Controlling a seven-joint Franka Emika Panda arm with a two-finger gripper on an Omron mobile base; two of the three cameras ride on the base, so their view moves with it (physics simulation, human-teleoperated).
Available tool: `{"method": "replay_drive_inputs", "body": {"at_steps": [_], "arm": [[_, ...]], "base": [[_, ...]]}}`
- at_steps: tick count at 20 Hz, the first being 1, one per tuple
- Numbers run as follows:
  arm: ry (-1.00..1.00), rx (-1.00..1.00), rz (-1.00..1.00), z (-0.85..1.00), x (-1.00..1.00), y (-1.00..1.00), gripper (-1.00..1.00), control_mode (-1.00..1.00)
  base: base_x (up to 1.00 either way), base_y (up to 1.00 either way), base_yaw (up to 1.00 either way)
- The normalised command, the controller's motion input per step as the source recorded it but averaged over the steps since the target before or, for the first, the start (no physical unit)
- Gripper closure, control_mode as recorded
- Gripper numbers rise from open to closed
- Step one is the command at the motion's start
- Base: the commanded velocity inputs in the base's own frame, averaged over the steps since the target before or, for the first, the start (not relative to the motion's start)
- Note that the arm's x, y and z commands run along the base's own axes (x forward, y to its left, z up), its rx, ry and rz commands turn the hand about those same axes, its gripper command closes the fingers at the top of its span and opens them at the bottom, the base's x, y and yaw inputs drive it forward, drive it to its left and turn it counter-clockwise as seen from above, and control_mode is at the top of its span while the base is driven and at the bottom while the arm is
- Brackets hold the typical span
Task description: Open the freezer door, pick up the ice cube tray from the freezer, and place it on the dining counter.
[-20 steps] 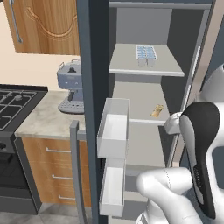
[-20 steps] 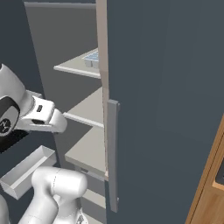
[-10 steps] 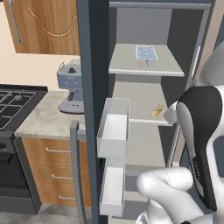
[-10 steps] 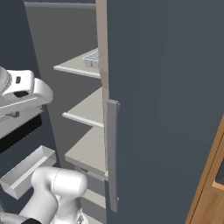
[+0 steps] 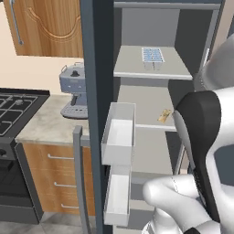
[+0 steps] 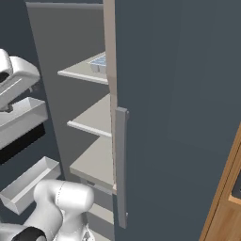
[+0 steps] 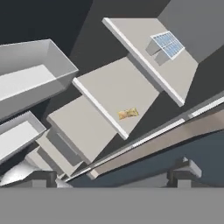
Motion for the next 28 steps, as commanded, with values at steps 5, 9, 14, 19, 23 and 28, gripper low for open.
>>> {"method": "replay_drive_inputs", "body": {"at_steps": [5, 9, 14, 19, 23, 28], "arm": [[-0.01, -0.17, 0.11, 0.03, 0.45, 0.0, -1.0, -1.0], [0.0, -0.16, 0.05, 0.0, 0.59, 0.0, -1.0, -1.0], [0.0, -0.11, 0.01, 0.01, 0.63, 0.0, -1.0, -1.0], [0.0, -0.07, 0.01, 0.0, 0.69, -0.02, -1.0, -1.0], [0.0, -0.05, 0.0, 0.0, 0.81, -0.07, -1.0, -1.0], [0.0, -0.01, 0.0, 0.0, 0.65, -0.19, -1.0, -1.0]], "base": [[0.0, 0.0, 0.0], [0.0, 0.0, 0.0], [0.0, 0.0, 0.0], [0.0, 0.0, 0.0], [0.0, 0.0, 0.0], [0.0, 0.0, 0.0]]}}
